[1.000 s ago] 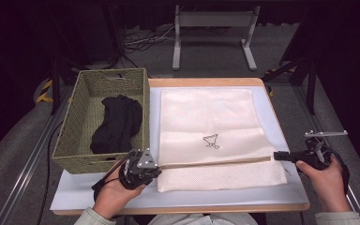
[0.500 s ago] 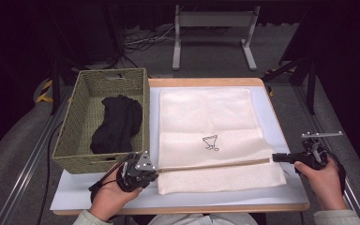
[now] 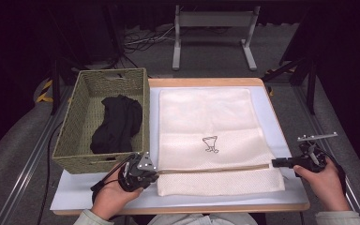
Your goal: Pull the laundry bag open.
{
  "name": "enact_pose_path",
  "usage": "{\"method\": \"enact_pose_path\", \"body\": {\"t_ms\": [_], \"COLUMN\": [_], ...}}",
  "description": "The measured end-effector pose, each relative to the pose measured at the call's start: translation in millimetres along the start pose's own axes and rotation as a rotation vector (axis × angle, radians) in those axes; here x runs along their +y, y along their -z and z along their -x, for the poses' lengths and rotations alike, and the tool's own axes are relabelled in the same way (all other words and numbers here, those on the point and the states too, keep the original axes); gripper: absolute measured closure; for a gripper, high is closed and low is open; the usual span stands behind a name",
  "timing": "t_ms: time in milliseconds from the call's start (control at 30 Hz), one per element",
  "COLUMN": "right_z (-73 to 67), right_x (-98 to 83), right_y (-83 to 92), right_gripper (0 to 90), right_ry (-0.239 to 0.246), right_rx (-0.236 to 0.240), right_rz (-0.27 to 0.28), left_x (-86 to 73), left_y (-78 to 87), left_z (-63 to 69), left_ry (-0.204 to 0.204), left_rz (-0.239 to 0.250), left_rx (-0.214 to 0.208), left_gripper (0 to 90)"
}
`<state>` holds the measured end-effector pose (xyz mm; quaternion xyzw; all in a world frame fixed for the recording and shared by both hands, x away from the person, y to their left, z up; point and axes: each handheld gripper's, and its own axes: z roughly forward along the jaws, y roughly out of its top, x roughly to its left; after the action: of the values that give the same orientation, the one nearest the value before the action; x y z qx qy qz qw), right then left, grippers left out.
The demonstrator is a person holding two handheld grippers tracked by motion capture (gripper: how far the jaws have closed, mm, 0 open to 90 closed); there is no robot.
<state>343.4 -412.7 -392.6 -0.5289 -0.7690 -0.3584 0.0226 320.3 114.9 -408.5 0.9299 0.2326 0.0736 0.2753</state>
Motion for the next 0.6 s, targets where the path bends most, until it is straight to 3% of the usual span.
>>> {"method": "enact_pose_path", "body": {"t_ms": [100,167,267,400,600], "right_z": [-0.8,-1.1,-1.4,-2.0,0.5], "right_x": [-0.2,-0.5,-0.8,-2.1,-3.8], "right_y": [-0.4,-1.2,-2.4,-0.3,8.2], "right_gripper": [80.3,80.2,78.7,74.8,70.9], "right_ry": [0.007,0.009,0.013,0.014,0.007], "right_rx": [-0.008,-0.012,-0.014,-0.037,-0.067], "right_rz": [-0.009,-0.012,-0.021,-0.024,-0.001], "left_x": [0.3,1.9,3.5,3.4,3.4], "left_y": [1.6,3.2,6.6,11.0,15.8], "left_z": [1.0,1.6,3.9,3.5,2.3], "left_ry": [0.001,-0.014,-0.023,-0.005,0.01], "left_rz": [0.012,0.02,0.042,0.087,0.151], "left_rx": [0.006,0.035,0.02,0.012,0.008], "left_gripper": [81.0,77.1,71.6,65.5,63.2]}}
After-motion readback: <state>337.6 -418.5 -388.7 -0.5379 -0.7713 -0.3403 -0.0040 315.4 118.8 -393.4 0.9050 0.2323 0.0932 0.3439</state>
